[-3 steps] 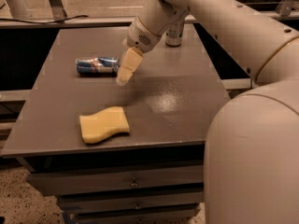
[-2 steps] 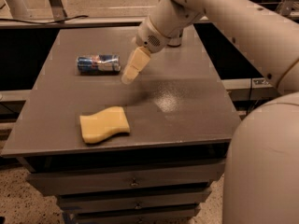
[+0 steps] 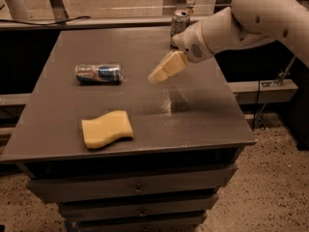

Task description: Knock redbull can over

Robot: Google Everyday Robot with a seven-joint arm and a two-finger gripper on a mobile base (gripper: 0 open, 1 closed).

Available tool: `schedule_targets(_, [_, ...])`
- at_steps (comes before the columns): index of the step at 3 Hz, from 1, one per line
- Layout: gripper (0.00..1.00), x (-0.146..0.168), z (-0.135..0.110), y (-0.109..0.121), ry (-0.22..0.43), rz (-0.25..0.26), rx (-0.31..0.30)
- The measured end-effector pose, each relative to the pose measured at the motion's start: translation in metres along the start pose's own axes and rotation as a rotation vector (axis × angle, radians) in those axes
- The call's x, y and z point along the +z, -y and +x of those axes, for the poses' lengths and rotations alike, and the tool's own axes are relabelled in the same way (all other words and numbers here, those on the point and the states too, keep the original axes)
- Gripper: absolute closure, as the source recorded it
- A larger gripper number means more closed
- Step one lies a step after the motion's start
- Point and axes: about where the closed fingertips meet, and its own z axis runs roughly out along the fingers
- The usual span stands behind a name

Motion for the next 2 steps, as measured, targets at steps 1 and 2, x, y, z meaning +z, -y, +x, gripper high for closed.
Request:
schedule_targets(1, [0.0,-0.036,0.015,0.014,0.168,0.112,0.063])
schedule_targets(2, [0.0,-0.075,0.026,0.023,0.229,0.181,0.085])
